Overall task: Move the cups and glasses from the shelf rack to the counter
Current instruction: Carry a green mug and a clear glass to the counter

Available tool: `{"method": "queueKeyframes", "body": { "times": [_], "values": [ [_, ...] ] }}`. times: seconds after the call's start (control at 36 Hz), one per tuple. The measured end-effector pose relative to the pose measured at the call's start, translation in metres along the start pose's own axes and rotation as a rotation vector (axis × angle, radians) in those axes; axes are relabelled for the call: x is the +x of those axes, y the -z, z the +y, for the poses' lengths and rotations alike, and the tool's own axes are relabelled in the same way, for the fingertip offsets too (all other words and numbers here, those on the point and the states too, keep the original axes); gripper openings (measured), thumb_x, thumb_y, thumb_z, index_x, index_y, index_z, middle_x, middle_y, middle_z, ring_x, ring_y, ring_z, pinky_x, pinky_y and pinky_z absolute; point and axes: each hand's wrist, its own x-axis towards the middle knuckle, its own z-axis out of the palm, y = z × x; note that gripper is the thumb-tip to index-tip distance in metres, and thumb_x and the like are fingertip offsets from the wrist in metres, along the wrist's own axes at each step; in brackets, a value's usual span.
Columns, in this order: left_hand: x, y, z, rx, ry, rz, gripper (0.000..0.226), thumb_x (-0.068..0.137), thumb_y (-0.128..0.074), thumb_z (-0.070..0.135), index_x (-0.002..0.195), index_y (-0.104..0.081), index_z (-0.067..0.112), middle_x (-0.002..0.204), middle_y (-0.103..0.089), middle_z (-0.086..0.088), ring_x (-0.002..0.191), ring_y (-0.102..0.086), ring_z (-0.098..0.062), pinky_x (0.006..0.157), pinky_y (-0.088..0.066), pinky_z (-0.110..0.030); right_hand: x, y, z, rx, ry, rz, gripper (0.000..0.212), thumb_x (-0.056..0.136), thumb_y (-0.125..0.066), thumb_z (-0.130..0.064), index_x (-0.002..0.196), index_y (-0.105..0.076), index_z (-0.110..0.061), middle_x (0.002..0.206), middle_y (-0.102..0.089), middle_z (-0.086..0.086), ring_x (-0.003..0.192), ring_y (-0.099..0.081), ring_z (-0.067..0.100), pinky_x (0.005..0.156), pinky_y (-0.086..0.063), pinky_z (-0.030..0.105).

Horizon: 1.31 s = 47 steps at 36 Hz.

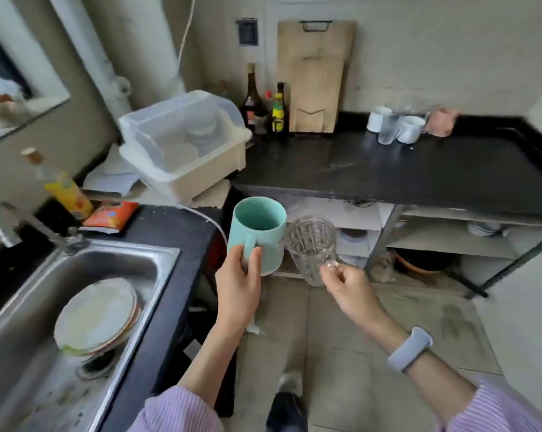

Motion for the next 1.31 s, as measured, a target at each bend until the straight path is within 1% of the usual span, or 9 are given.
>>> {"method": "queueKeyframes", "body": {
  "times": [0.19,0.28,0.33,0.53,0.61,0.75,0.94,1.03,1.31],
  "values": [
    [0.094,-0.135,0.014,-0.079,-0.033,-0.243,0.031,0.091,-0.053,0.021,0.068,-0.041,0.004,0.056,-0.037,0.002,0.053,-0.031,-0.010,0.050,-0.029,-0.021,0.103,0.077,0.043,-0.035,-0.082,0.241,0.050,0.090,-0.052,-0.014,0.048,-0.026,-0.020,0.045,-0.026,-0.005,0.039,-0.026,0.006,0.043,-0.022,0.020],
    [0.134,-0.189,0.021,-0.100,-0.051,-0.323,0.029,0.091,-0.053,0.020,0.068,-0.041,0.008,0.056,-0.038,0.002,0.054,-0.034,-0.013,0.052,-0.031,-0.025,0.149,0.107,0.054,-0.053,-0.144,0.319,0.049,0.090,-0.053,-0.017,0.047,-0.029,-0.019,0.046,-0.030,-0.002,0.040,-0.027,0.007,0.047,-0.023,0.024],
    [0.158,-0.223,0.027,-0.104,-0.075,-0.368,0.029,0.090,-0.053,0.018,0.066,-0.039,0.010,0.055,-0.037,0.004,0.051,-0.034,-0.009,0.050,-0.030,-0.020,0.175,0.127,0.061,-0.058,-0.188,0.353,0.045,0.090,-0.053,-0.020,0.049,-0.032,-0.018,0.049,-0.035,0.003,0.042,-0.029,0.007,0.050,-0.024,0.028],
    [0.216,-0.333,0.046,-0.139,-0.097,-0.524,0.027,0.091,-0.052,0.016,0.066,-0.041,0.020,0.056,-0.041,0.009,0.052,-0.046,0.005,0.048,-0.035,-0.006,0.244,0.190,0.095,0.017,-0.331,0.460,0.041,0.090,-0.050,-0.025,0.052,-0.037,-0.019,0.049,-0.036,-0.002,0.040,-0.031,0.005,0.043,-0.026,0.017],
    [0.234,-0.381,0.049,-0.125,-0.096,-0.570,0.025,0.092,-0.051,0.019,0.069,-0.042,0.017,0.057,-0.043,0.008,0.051,-0.045,-0.006,0.048,-0.035,-0.008,0.272,0.216,0.116,0.069,-0.405,0.491,0.036,0.090,-0.050,-0.027,0.056,-0.041,-0.018,0.051,-0.038,-0.001,0.045,-0.035,0.010,0.050,-0.029,0.027],
    [0.257,-0.471,0.055,-0.134,-0.050,-0.646,0.020,0.093,-0.050,0.023,0.078,-0.050,0.010,0.063,-0.051,0.002,0.055,-0.048,-0.010,0.050,-0.041,-0.018,0.328,0.267,0.156,0.075,-0.458,0.553,0.033,0.088,-0.050,-0.029,0.059,-0.043,-0.015,0.054,-0.039,0.002,0.050,-0.036,0.014,0.051,-0.028,0.028],
    [0.297,-0.617,0.060,-0.083,-0.031,-0.649,0.029,0.092,-0.050,0.022,0.069,-0.043,0.007,0.059,-0.040,0.003,0.054,-0.034,-0.012,0.048,-0.030,-0.018,0.429,0.357,0.223,0.198,-0.512,0.506,0.034,0.091,-0.049,-0.031,0.061,-0.040,-0.016,0.054,-0.033,-0.001,0.044,-0.029,0.008,0.048,-0.025,0.027],
    [0.311,-0.676,0.062,-0.089,0.012,-0.650,0.031,0.093,-0.049,0.022,0.064,-0.038,0.018,0.057,-0.038,0.006,0.051,-0.033,-0.009,0.045,-0.031,-0.013,0.472,0.396,0.250,0.209,-0.552,0.477,0.034,0.092,-0.048,-0.030,0.063,-0.044,-0.013,0.055,-0.038,0.001,0.047,-0.034,0.009,0.051,-0.029,0.029],
    [0.342,-0.824,0.056,-0.107,0.087,-0.692,0.019,0.095,-0.046,0.026,0.090,-0.050,0.008,0.068,-0.050,0.006,0.059,-0.047,-0.005,0.052,-0.039,-0.008,0.588,0.477,0.323,0.238,-0.570,0.501,0.033,0.091,-0.047,-0.026,0.060,-0.046,-0.015,0.056,-0.041,0.002,0.052,-0.036,0.013,0.054,-0.031,0.033]
  ]
}}
